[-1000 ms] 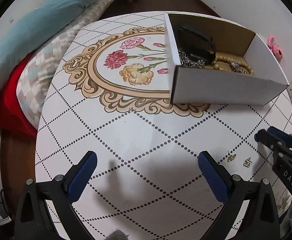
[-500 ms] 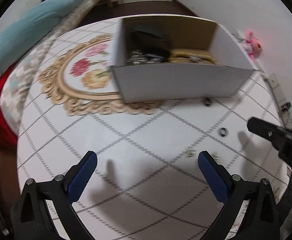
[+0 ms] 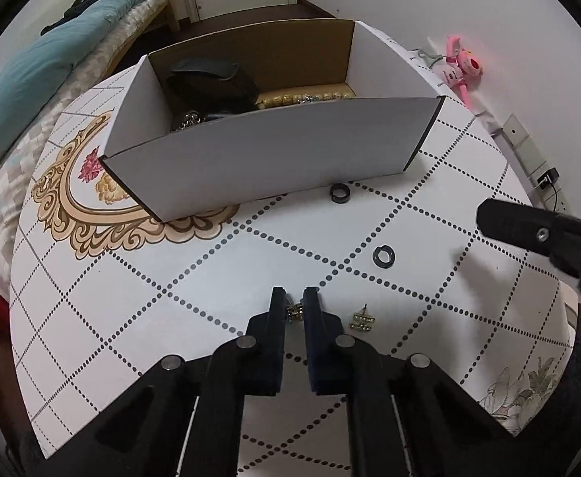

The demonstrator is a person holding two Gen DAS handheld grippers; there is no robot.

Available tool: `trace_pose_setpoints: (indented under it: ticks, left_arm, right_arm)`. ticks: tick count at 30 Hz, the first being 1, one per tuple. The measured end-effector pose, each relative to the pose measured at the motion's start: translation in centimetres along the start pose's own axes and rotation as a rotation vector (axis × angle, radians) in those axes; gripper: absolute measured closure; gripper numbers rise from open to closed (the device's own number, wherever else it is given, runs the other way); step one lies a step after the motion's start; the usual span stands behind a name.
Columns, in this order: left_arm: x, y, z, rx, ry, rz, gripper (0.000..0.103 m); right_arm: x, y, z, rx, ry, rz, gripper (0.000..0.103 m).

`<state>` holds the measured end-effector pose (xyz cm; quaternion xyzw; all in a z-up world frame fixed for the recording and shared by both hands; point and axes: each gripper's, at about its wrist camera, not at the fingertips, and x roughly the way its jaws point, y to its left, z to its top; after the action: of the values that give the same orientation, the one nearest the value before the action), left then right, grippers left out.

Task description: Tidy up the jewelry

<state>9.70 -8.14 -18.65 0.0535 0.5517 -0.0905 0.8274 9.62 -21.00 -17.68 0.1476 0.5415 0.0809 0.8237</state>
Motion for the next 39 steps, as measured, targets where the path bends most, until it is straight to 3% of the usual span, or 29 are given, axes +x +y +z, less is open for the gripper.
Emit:
trace_pose_setpoints:
  ticks: [3, 7, 11, 14, 18, 23, 24, 25, 26, 27, 28, 32, 34, 39]
  left_arm:
    - [-1.0, 0.8, 0.1, -0.032, 0.002, -0.031, 0.097]
    - [-5.2, 3.2, 2.1, -0.081, -0.064, -0.097, 0.097]
    - [-9.5, 4.8, 6.0, -0.111, -0.154, -0.147, 0.097]
    - [-10.4, 6.3, 9.6, -0.116, -0.193, -0.141, 0.097]
    - [-8.8, 7.7, 12.6, -0.136, -0.172, -0.128, 0.097]
    - [-5.1, 8.9, 14.2, -0.158, -0.06, -0.074, 0.093]
    - [-4.6, 9.1, 14.1, -0.167, -0.038, -0.061, 0.09]
    - [-4.2, 9.2, 14.0, -0.174, -0.02, -0.041, 0.078]
    - [-4.1, 9.3, 14.0, -0.174, -0.012, -0.008, 0.064]
    - [-4.0, 9.4, 13.9, -0.172, -0.012, 0.026, 0.037]
    - [-4.1, 9.8, 13.7, -0.178, -0.026, 0.04, 0.025]
    - [-4.4, 10.9, 13.1, -0.205, -0.042, 0.052, 0.019]
    - [-4.7, 11.1, 12.7, -0.203, -0.053, 0.068, 0.007]
    - [-6.9, 11.5, 9.7, -0.22, -0.124, 0.108, 0.005]
  right_arm:
    - [-1.1, 0.3, 0.5, 0.009, -0.017, 0.031, 0.103]
    - [-3.3, 1.4, 2.0, 0.004, -0.06, 0.085, 0.103]
    - [-4.9, 2.8, 4.8, -0.012, -0.101, 0.134, 0.103]
    - [-4.5, 4.2, 8.0, -0.038, -0.112, 0.141, 0.103]
    - [-2.5, 5.6, 11.0, -0.068, -0.072, 0.128, 0.103]
    - [1.1, 6.5, 13.0, -0.11, 0.038, 0.081, 0.102]
    - [1.6, 6.4, 13.2, -0.105, 0.054, 0.069, 0.096]
    - [1.9, 6.3, 13.3, -0.106, 0.06, 0.063, 0.088]
    - [1.9, 6.1, 13.3, -0.105, 0.057, 0.063, 0.06]
    - [1.8, 6.0, 13.3, -0.103, 0.049, 0.063, 0.039]
    - [1.5, 5.7, 13.2, -0.099, 0.04, 0.051, 0.037]
    - [-0.2, 4.7, 12.9, -0.079, -0.014, 0.033, 0.036]
    - [-1.5, 4.4, 12.3, -0.08, -0.053, 0.008, 0.036]
    - [-3.5, 3.9, 8.0, -0.12, -0.087, -0.041, 0.036]
